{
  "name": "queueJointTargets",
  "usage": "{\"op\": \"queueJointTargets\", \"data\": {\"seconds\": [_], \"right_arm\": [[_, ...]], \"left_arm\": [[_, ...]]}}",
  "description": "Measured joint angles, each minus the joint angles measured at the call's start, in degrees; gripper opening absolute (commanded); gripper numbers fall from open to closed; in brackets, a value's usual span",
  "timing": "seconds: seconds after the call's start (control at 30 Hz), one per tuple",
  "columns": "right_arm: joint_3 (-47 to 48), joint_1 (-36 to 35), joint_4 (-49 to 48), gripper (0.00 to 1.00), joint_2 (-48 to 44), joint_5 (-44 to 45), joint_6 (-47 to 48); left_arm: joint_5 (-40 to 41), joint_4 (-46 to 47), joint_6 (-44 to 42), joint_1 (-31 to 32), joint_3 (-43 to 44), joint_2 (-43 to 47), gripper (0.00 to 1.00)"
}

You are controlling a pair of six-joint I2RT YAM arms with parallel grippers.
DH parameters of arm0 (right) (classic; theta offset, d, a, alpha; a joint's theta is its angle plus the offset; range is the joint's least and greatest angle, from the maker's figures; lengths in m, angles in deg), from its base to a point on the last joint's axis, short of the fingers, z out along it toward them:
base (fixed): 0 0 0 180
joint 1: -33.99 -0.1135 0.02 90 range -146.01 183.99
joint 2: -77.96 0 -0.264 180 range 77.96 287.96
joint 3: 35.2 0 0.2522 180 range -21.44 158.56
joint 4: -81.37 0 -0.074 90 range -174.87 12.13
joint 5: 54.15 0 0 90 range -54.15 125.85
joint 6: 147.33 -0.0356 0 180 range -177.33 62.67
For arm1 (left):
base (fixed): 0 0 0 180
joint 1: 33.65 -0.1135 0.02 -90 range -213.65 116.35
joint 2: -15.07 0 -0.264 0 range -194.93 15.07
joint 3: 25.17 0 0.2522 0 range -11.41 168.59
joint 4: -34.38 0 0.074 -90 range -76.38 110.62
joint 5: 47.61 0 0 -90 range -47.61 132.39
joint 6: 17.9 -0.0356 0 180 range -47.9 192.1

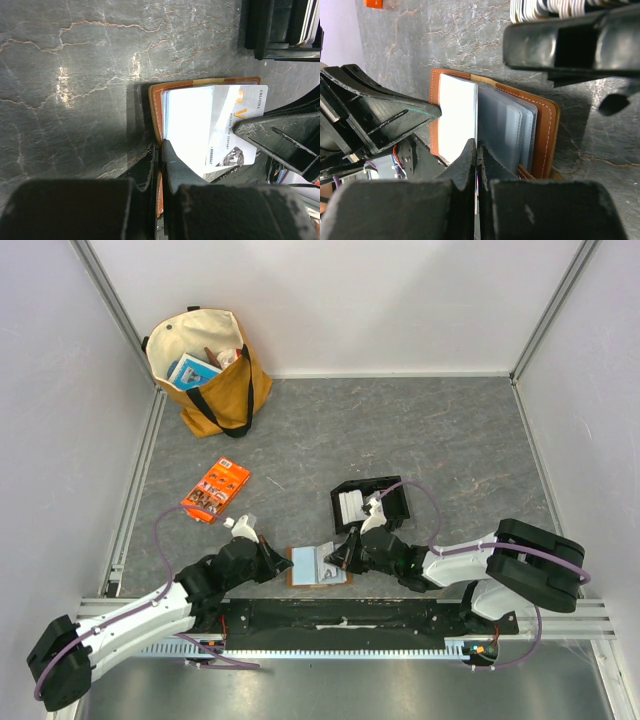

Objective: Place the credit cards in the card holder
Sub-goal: Insert the credit card into the card slot.

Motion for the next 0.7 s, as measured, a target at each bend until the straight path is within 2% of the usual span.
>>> {"op": "queueJointTargets", "data": {"seconds": [0.3,0.7], "right_arm": [[-1.4,0.0,-4.3,0.00,0.3,-1.2,-1.4],[-1.6,-0.9,-5.1,0.00,1.8,-0.2,-2.9]], "left_arm": [[0.4,0.1,0.0,0.0,0.0,-0.6,0.04],[0.4,-0.5,0.0,0.0,0.0,1.0,0.06]]}}
